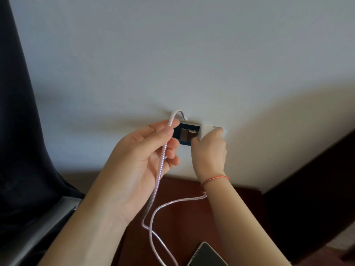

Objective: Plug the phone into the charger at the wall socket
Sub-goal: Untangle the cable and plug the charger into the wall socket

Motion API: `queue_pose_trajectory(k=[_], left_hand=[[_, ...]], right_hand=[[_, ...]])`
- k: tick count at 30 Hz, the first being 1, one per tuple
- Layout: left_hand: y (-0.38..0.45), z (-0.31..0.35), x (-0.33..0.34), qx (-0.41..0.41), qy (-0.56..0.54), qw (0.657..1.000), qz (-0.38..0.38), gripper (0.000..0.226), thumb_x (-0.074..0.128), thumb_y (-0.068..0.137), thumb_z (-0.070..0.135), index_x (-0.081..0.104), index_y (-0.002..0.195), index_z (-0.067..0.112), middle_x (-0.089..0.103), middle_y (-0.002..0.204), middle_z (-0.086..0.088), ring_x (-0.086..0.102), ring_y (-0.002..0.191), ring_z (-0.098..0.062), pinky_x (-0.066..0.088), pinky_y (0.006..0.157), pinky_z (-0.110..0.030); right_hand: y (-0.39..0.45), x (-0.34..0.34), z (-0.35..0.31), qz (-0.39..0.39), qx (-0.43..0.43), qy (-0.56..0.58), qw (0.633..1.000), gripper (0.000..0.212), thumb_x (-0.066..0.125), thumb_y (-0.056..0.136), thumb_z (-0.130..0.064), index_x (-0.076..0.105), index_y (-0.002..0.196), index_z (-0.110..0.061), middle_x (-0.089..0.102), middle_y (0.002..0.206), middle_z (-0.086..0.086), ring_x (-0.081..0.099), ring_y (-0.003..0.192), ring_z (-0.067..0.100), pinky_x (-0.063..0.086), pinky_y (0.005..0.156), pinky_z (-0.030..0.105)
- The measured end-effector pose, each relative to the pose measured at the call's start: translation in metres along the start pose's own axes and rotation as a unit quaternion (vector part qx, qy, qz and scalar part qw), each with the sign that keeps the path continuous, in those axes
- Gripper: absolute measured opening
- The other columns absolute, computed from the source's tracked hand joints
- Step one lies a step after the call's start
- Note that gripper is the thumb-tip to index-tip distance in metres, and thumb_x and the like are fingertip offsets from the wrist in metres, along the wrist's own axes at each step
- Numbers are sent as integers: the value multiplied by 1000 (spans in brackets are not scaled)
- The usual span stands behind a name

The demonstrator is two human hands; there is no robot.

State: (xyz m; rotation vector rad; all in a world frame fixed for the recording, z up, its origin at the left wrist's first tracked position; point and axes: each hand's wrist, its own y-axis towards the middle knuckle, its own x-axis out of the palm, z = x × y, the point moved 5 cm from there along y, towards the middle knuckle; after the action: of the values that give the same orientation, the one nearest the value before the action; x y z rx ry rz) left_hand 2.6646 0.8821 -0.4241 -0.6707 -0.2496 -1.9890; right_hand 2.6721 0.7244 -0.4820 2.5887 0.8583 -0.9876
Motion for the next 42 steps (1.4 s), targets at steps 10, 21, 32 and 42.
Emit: queue_pose_trajectory(k=[10,21,32,42], left_hand=[[-7,6,-6,-19,-12,1000,8,23,62,60,19,73,79,10,50,50,2,47,44,-7,48,50,-20],[-26,18,-8,-11,-8,1000,0,27,61,65,20,70,88,10,51,50,4,48,45,-6,49,52,-20],[-10,17,-5,-28,-6,999,-25,23,60,65,19,74,82,13,50,50,2,47,44,-9,44,43,-21],[-12,24,8,-25,20,998,-45,15,65,65,9,74,75,14,50,49,1,47,42,-10,44,43,-21]], right_hand=[[6,1,-5,-8,6,-15,1000,21,42,86,-6,38,105,0,60,103,24,65,83,46,55,73,48],[-1,-4,5,-237,170,286,913,46,74,74,-31,52,102,-3,50,88,6,66,66,24,56,54,25],[2,8,29,-239,249,368,863,58,52,83,-57,52,100,-1,58,68,14,50,31,7,42,38,17],[0,-13,23,-311,226,238,892,62,42,82,-66,59,88,-7,62,73,8,61,60,20,48,57,30]])
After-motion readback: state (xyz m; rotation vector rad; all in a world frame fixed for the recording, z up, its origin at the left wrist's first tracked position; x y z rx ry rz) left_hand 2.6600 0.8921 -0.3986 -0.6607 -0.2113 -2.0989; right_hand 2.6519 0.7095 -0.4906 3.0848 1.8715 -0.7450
